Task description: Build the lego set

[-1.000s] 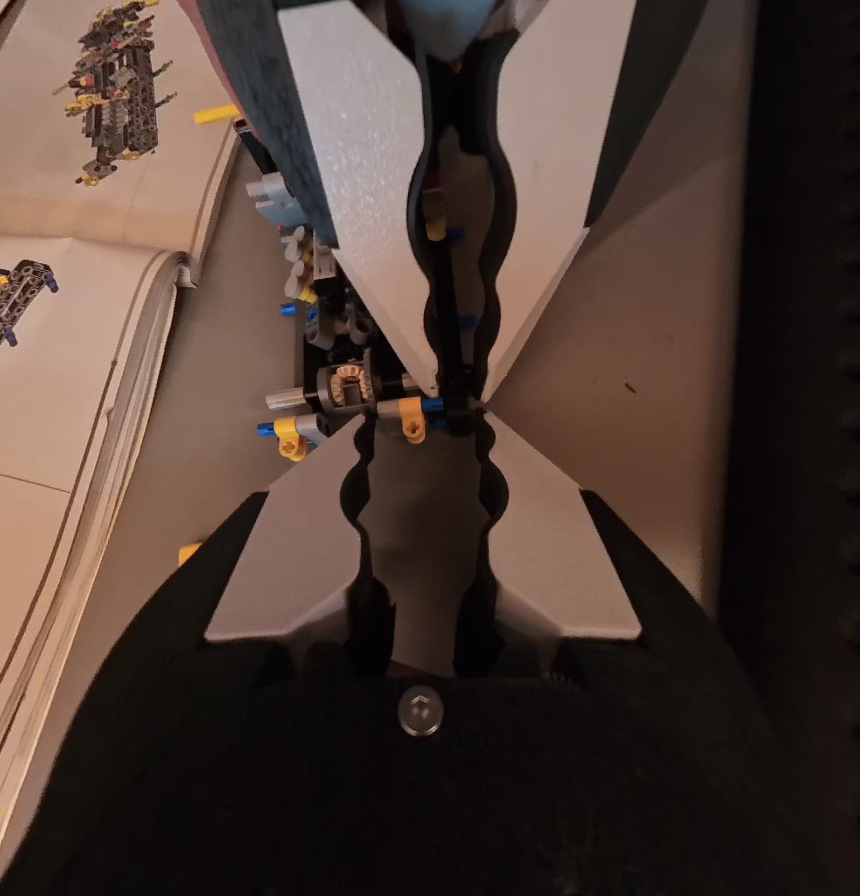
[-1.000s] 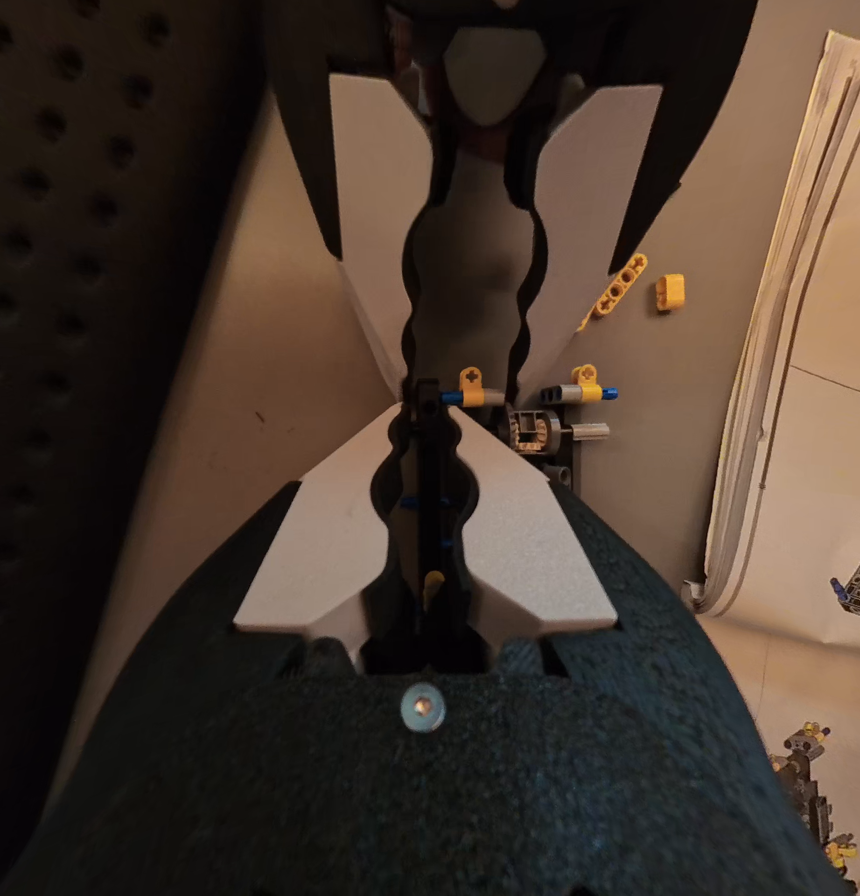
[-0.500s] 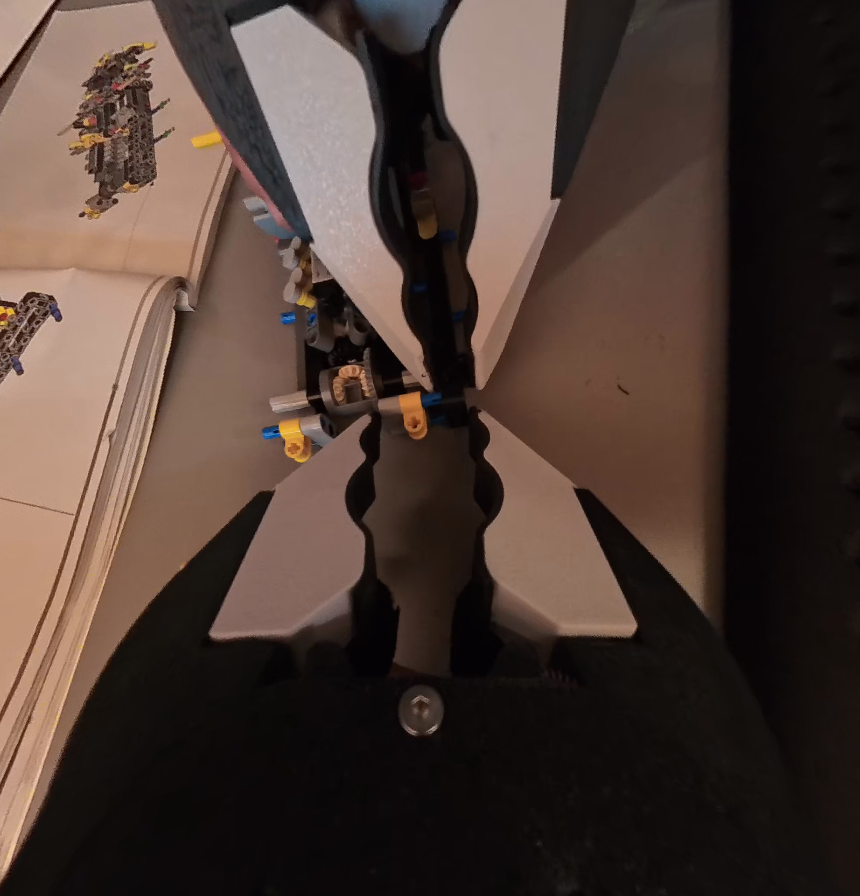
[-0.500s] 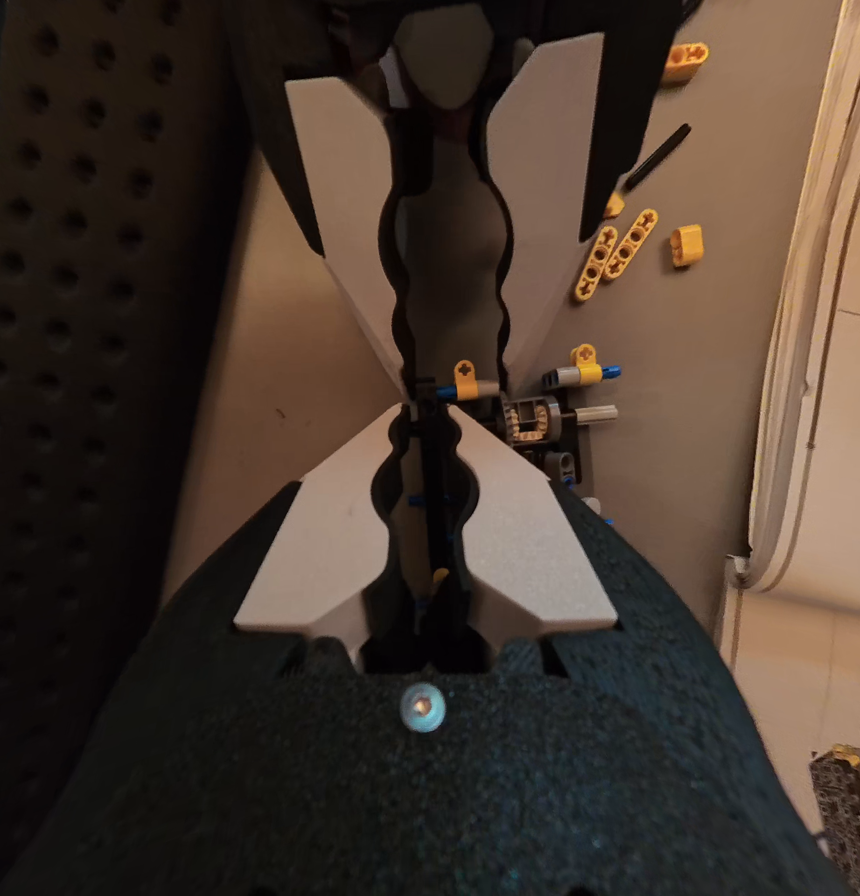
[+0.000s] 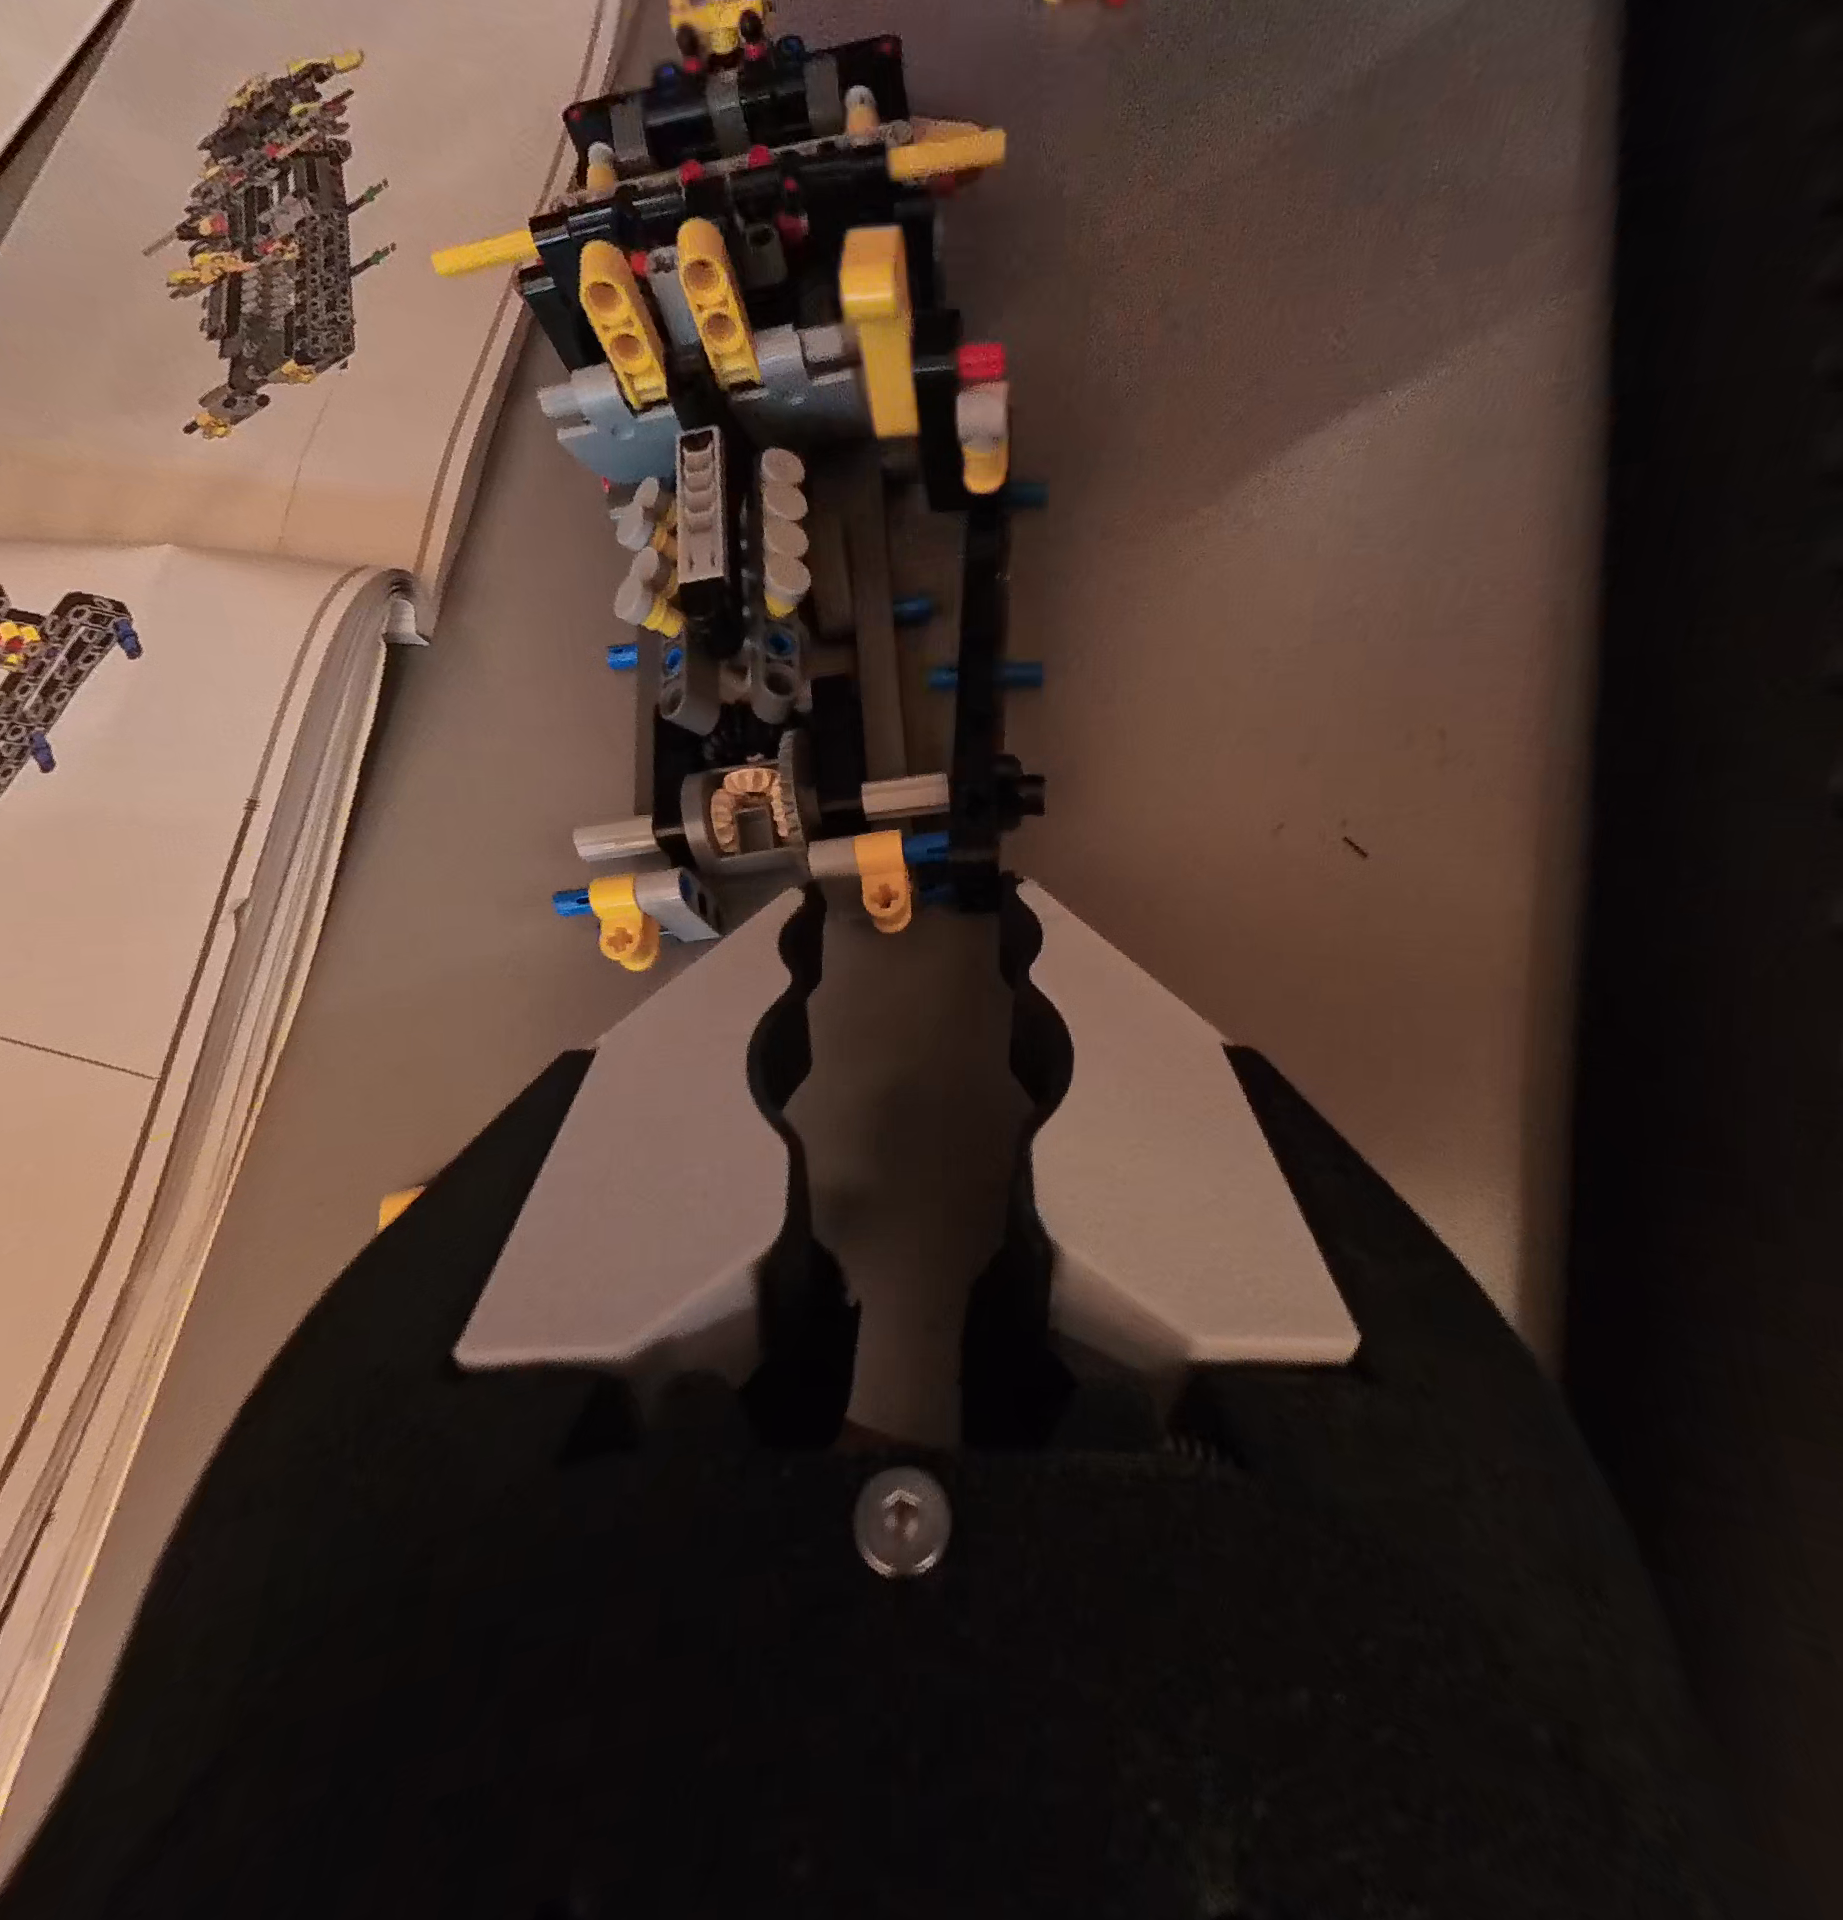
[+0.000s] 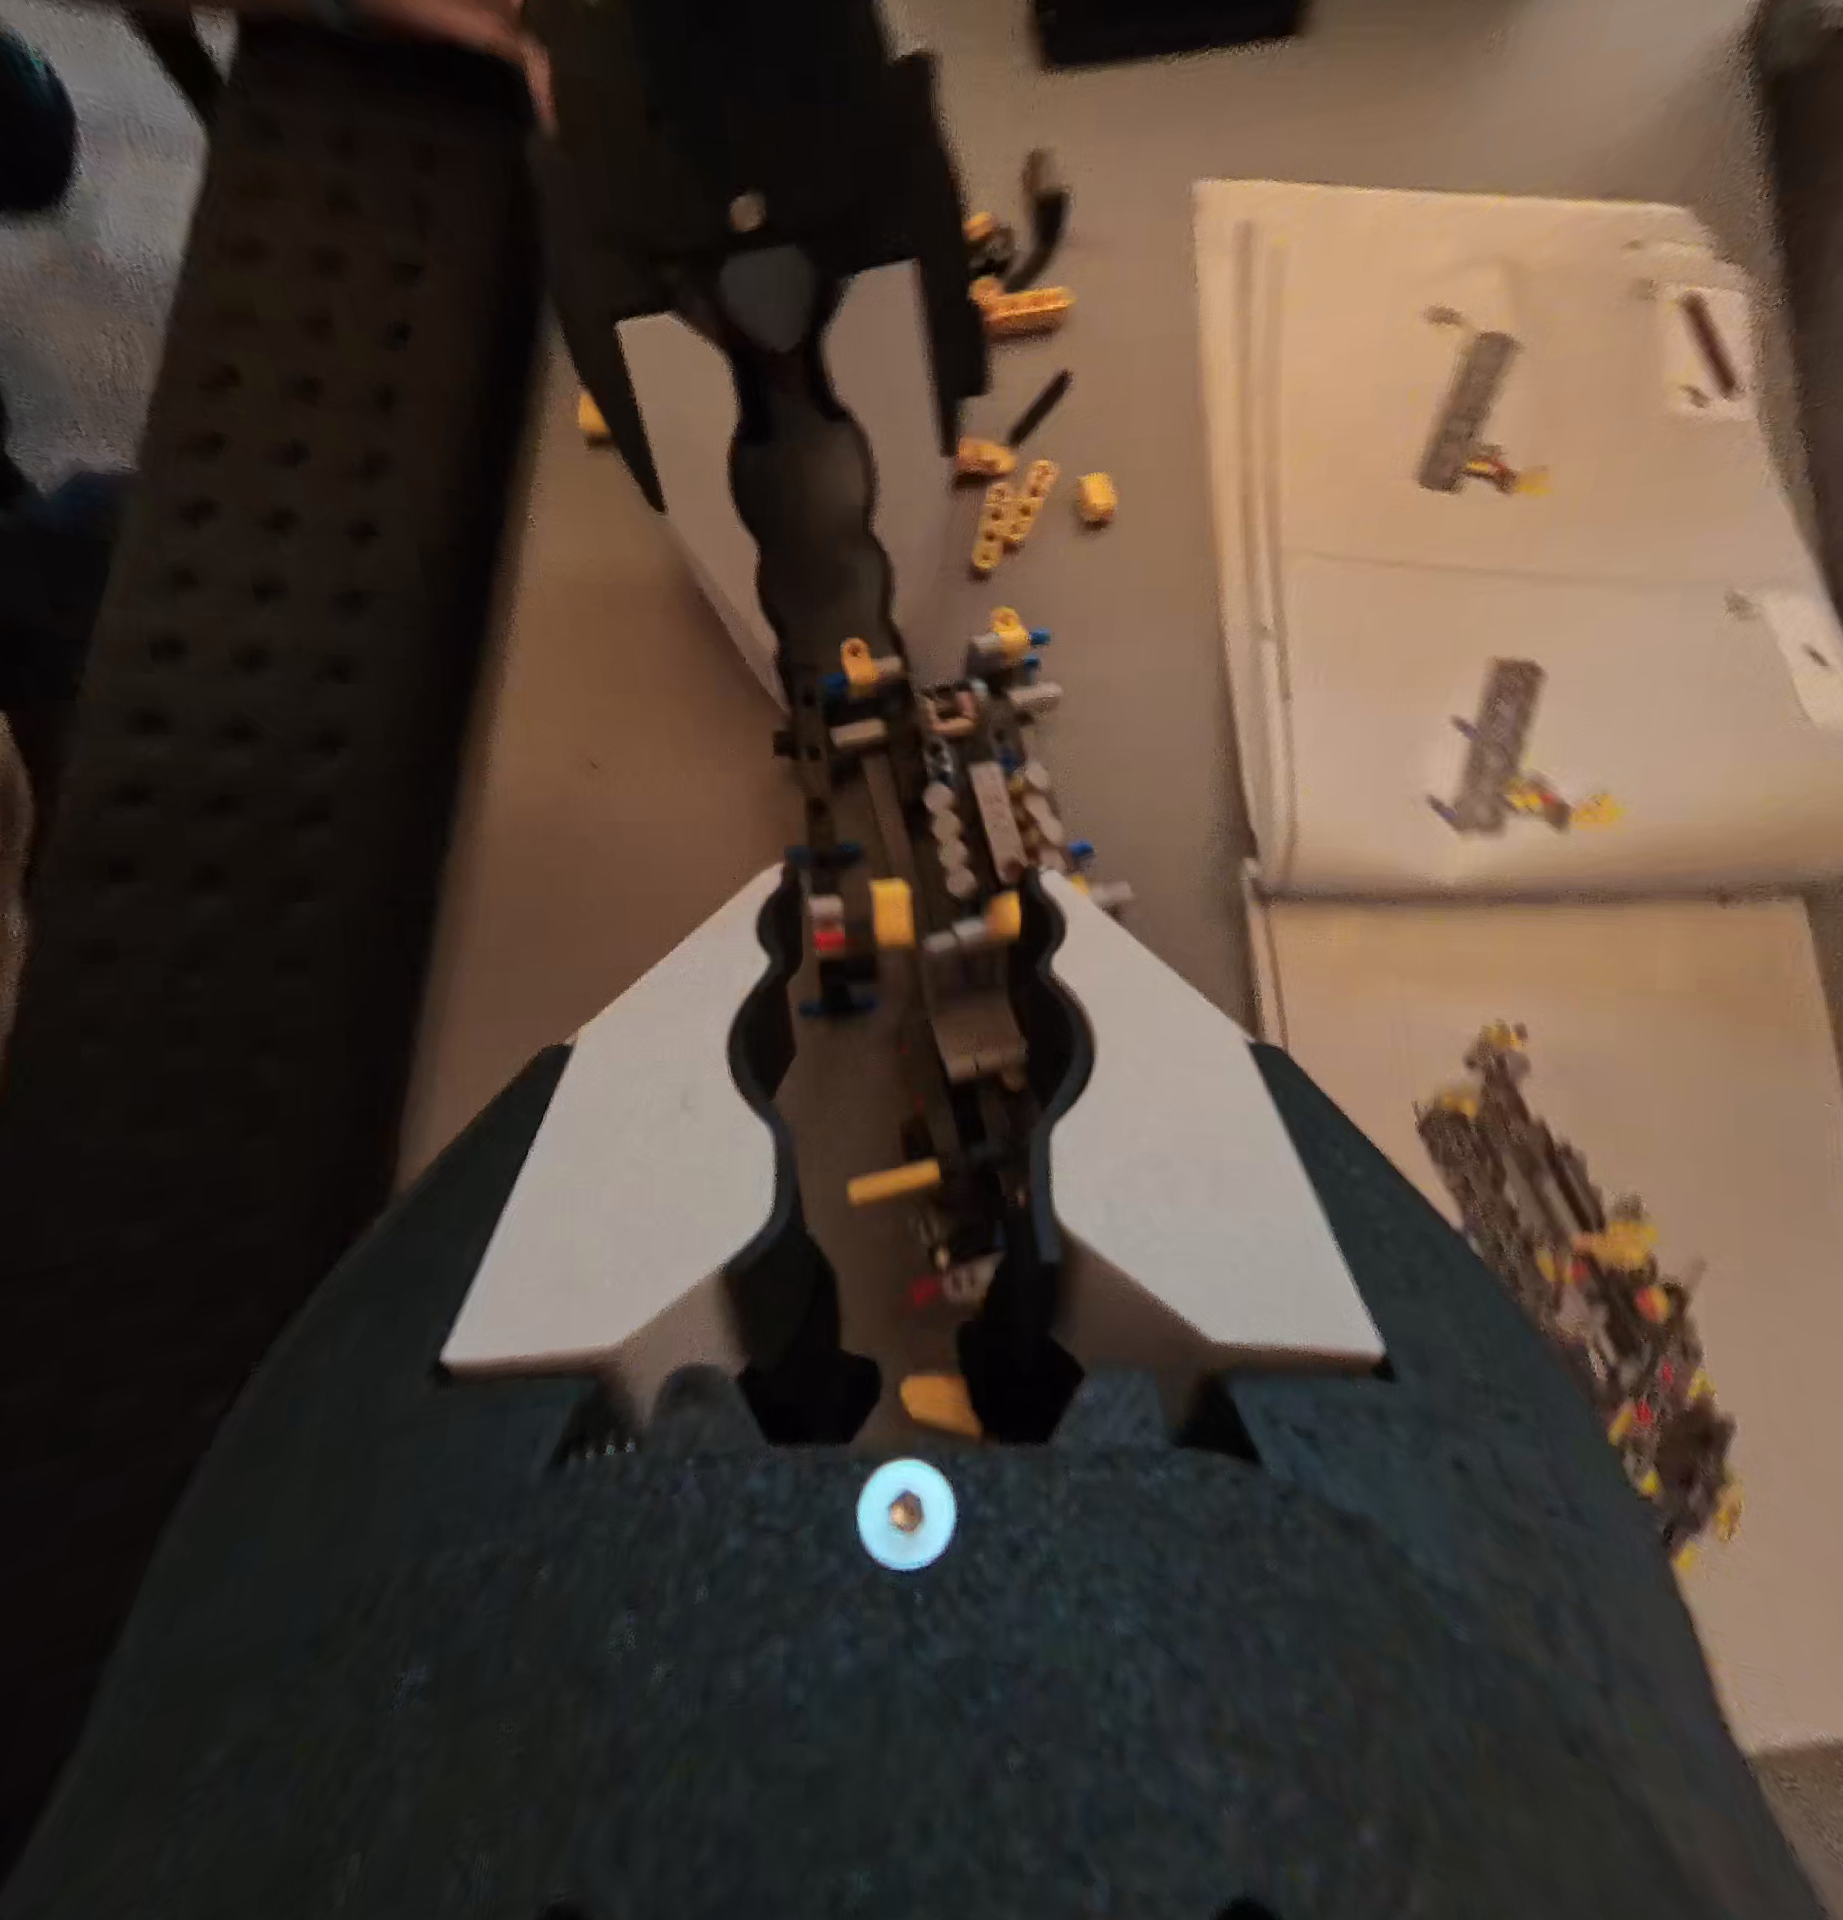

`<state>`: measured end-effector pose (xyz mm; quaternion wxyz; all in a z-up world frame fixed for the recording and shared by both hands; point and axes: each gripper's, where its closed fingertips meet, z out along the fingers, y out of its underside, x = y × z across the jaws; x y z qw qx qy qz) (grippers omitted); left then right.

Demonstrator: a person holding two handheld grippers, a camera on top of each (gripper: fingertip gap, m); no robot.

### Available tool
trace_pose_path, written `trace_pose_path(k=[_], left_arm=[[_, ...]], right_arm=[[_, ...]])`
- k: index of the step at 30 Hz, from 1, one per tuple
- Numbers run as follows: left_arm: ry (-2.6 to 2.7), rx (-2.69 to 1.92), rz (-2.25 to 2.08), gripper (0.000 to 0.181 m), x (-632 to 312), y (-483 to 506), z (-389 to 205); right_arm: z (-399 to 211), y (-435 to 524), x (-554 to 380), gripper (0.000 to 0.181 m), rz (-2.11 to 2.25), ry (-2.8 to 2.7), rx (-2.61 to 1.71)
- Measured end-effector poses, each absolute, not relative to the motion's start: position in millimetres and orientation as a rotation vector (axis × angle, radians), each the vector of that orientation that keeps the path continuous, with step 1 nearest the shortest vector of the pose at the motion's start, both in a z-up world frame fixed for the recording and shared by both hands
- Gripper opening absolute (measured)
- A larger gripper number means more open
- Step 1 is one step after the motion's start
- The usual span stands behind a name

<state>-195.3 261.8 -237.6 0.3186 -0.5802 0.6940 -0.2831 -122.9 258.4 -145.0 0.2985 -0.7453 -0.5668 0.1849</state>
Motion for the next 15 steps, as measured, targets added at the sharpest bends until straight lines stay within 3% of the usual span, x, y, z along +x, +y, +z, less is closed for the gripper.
trace_pose_path(k=[1,3,6,9,15], left_arm=[[1.824,-1.528,-0.743,0.034,-195.1,262.0,-237.6],[1.825,-1.532,-0.745,0.033,-194.7,262.0,-237.8],[1.824,-1.535,-0.741,0.034,-194.3,262.3,-238.4],[1.822,-1.539,-0.741,0.034,-193.8,262.4,-238.6],[1.815,-1.537,-0.729,0.033,-193.4,261.9,-238.4]], right_arm=[[-140.9,259.6,-108.7,0.044,0.526,-1.445,-1.998],[-158.5,252.6,-90.2,0.068,0.571,-1.417,-2.083],[-195.3,237.7,-94.9,0.090,0.518,-1.493,-2.095],[-214.5,253.1,-96.4,0.096,0.239,-1.520,-2.020],[-220.1,263.7,-107.8,0.101,0.237,-1.601,-2.001]])
